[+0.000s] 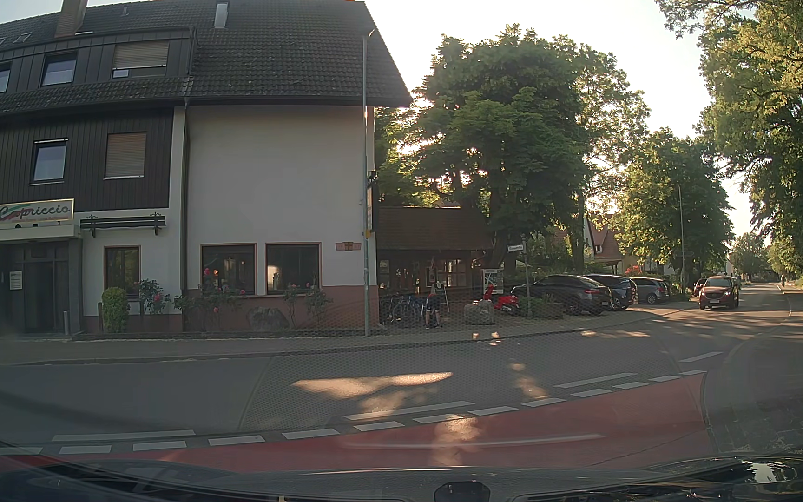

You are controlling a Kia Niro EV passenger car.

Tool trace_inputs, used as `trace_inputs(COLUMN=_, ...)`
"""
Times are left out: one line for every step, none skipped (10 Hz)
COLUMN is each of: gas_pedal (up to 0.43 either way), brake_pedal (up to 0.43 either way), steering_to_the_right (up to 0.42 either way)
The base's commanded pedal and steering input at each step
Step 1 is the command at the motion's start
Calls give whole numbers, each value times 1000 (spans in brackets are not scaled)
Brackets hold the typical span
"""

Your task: Follow the waypoints while adhering to traffic rules and regulations

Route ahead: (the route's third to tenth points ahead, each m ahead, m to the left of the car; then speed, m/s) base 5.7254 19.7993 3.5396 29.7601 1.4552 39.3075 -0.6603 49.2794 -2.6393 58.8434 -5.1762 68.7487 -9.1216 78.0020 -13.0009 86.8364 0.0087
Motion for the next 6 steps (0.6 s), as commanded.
trace_inputs(gas_pedal=0, brake_pedal=238, steering_to_the_right=-42)
trace_inputs(gas_pedal=0, brake_pedal=238, steering_to_the_right=-42)
trace_inputs(gas_pedal=0, brake_pedal=232, steering_to_the_right=-42)
trace_inputs(gas_pedal=0, brake_pedal=232, steering_to_the_right=-42)
trace_inputs(gas_pedal=0, brake_pedal=238, steering_to_the_right=-42)
trace_inputs(gas_pedal=0, brake_pedal=238, steering_to_the_right=-42)
